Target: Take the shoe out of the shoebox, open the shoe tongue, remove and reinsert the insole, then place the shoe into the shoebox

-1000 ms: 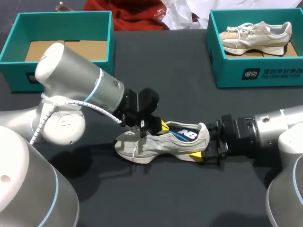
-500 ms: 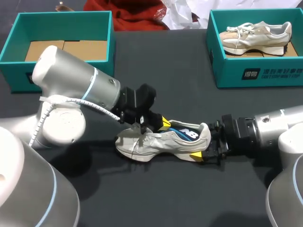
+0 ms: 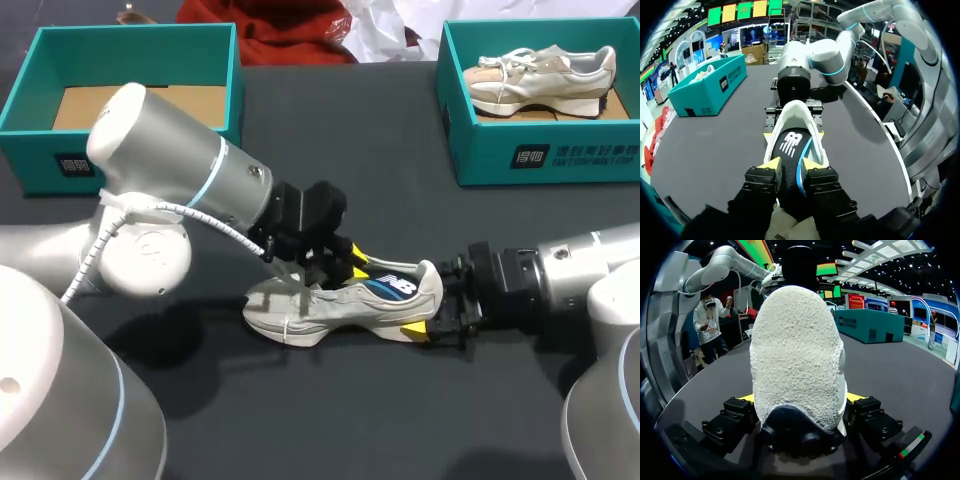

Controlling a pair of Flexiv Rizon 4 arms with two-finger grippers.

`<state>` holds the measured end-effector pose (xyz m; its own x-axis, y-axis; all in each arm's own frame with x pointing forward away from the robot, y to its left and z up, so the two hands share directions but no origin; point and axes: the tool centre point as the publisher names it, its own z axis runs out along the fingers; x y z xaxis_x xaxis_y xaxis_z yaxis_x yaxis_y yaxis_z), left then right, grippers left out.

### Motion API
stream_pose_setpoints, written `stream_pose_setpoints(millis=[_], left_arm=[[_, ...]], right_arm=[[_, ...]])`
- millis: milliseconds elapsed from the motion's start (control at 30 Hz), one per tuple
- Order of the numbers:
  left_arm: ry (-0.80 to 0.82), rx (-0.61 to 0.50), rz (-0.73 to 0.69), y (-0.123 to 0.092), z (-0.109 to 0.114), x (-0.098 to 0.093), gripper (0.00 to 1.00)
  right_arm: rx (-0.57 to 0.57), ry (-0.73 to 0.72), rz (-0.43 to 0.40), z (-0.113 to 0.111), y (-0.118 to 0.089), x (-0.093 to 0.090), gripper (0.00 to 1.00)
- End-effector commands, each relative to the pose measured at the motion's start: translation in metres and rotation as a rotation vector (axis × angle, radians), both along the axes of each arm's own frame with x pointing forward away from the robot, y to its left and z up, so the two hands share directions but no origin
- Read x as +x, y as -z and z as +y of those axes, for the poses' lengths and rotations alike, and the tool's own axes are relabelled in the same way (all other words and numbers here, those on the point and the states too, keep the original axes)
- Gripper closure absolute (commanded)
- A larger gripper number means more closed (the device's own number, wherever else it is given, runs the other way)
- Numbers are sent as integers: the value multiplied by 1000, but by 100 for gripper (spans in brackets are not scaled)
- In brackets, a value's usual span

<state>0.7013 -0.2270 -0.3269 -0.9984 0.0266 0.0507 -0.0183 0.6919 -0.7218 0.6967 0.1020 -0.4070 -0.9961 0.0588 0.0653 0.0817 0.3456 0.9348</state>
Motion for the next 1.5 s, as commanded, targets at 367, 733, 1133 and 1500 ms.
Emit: stream_pose_setpoints(millis=[367, 733, 1133, 1500], left_arm=[[159, 231, -82, -9, -24, 3, 58], [275, 376, -117, -2, -31, 4, 59], [377, 515, -147, 8, -25, -6, 59], [360, 591, -161, 18, -18, -9, 56]], right_arm=[[-4, 1, 1, 1, 0, -1, 100], [-4, 1, 1, 1, 0, -1, 100], [-4, 1, 1, 1, 0, -1, 100], [-4, 1, 1, 1, 0, -1, 100]])
